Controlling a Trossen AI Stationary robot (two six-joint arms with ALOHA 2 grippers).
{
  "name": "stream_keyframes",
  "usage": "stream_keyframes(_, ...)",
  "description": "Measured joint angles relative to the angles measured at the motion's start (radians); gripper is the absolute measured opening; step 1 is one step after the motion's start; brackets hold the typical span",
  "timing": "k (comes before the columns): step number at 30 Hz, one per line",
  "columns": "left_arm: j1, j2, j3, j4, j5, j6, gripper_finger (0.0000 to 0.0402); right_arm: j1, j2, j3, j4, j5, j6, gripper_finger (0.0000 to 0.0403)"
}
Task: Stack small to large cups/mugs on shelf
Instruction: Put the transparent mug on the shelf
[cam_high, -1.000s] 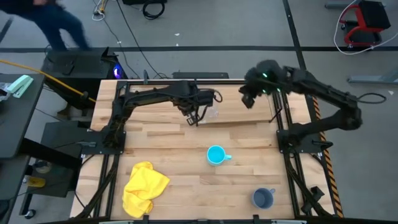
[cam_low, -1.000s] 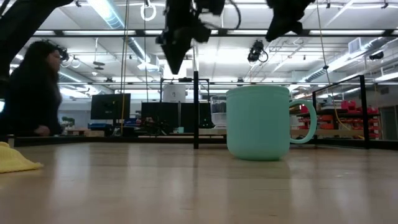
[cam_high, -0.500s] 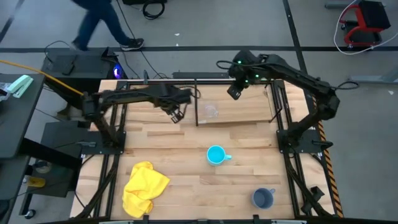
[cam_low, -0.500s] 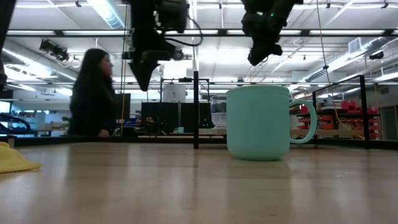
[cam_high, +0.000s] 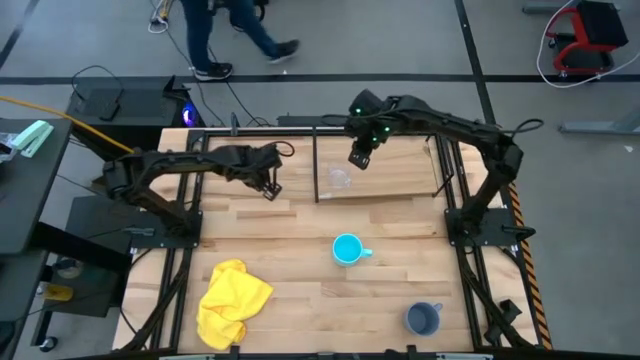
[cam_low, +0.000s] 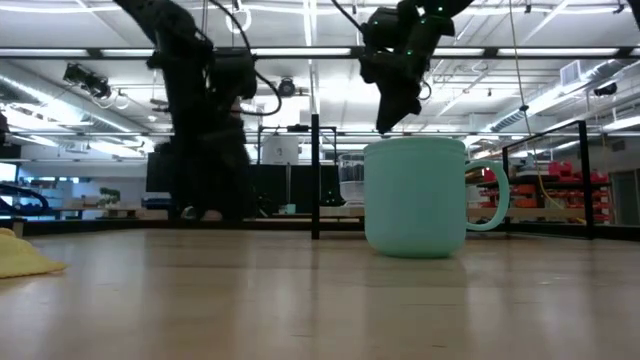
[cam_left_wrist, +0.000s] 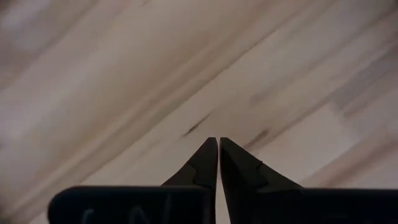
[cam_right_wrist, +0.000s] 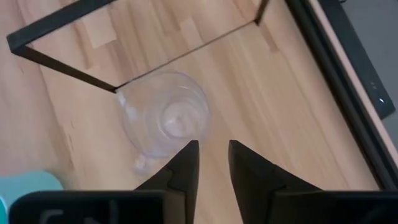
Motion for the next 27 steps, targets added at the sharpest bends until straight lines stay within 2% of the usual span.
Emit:
stream_keyframes(3,0.001,0.0,-0.075,0.16,0.055,-0.022,0.0026,0.021,0.043,0.033,0.002,0.0,0.012,0.0111)
stream_keyframes(12,-0.007,0.001,-0.174,0.425,0.045,-0.05,0.0023,-0.01,0.157,0.094,-0.049,0.028,0.035,0.0117)
stream_keyframes(18,-0.007,0.0,-0.176,0.442,0.046,-0.02,0.0017,-0.03,0.199,0.094,-0.073,0.029,0.018,0.0115)
stream_keyframes(27,-0.007,0.0,-0.176,0.464,0.046,-0.02,0.0024,-0.022,0.148,0.095,-0.064,-0.003,-0.008,0.0116)
